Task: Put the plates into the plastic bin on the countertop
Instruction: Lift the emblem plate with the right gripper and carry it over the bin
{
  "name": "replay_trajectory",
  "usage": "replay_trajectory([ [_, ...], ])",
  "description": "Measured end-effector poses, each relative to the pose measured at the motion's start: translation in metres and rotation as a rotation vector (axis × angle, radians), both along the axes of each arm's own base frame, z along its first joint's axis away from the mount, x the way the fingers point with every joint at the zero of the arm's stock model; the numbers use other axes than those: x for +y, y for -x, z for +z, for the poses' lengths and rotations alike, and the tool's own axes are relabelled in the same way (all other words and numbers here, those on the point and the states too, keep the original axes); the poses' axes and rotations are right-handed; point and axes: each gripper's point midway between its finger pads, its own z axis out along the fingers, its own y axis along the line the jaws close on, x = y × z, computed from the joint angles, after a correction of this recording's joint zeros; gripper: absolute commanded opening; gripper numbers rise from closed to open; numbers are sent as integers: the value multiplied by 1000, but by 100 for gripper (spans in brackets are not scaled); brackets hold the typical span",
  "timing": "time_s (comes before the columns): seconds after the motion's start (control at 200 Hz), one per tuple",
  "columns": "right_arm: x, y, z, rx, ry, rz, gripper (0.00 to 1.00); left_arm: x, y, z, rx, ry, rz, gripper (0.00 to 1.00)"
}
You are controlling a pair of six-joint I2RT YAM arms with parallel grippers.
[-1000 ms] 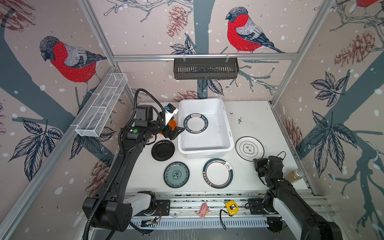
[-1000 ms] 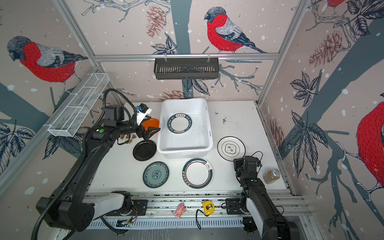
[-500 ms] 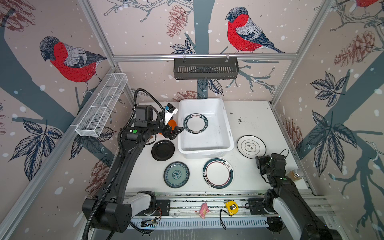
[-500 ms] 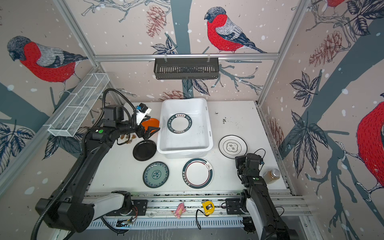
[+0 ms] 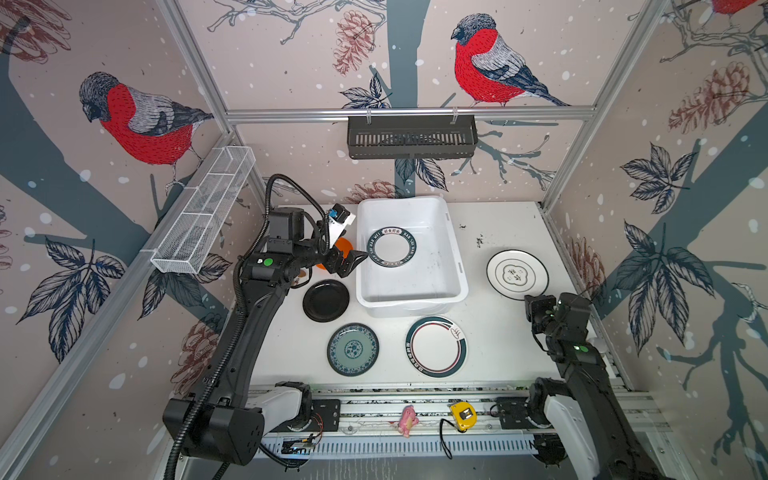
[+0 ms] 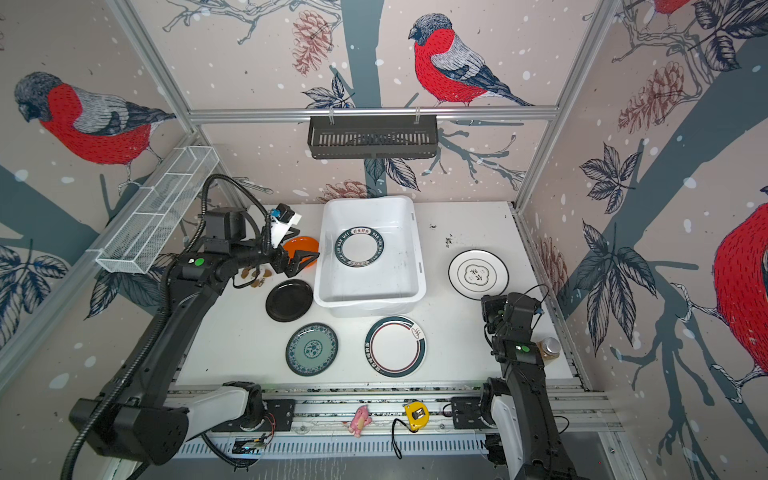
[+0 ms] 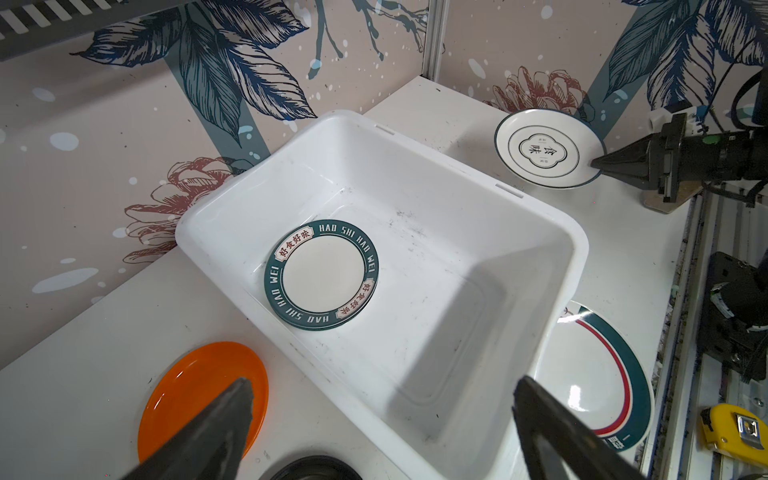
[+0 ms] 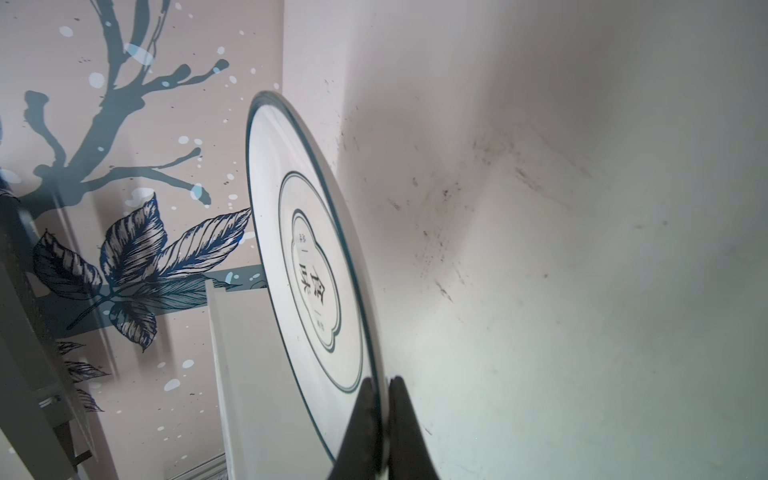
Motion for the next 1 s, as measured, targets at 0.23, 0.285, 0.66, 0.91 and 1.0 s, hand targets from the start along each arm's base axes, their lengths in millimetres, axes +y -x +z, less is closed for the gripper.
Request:
replay_trajectory([
  [0.23, -1, -20, 48, -61, 29, 36, 2, 0, 1, 4, -10, 2, 1, 97],
  [0.285, 1, -25, 58, -73, 39, 52, 2, 0, 1, 4, -10, 2, 2, 97],
  [0.66, 46, -71, 126, -141, 98, 217, 3, 1, 3, 8, -11, 13, 13, 97],
  [0.91, 119, -107, 150, -167, 111, 379, 3, 9, -4, 15, -17, 26, 97, 96],
  [1.0, 149, -120, 153, -175, 120, 430, 3, 14, -6, 19, -28, 24, 135, 97],
])
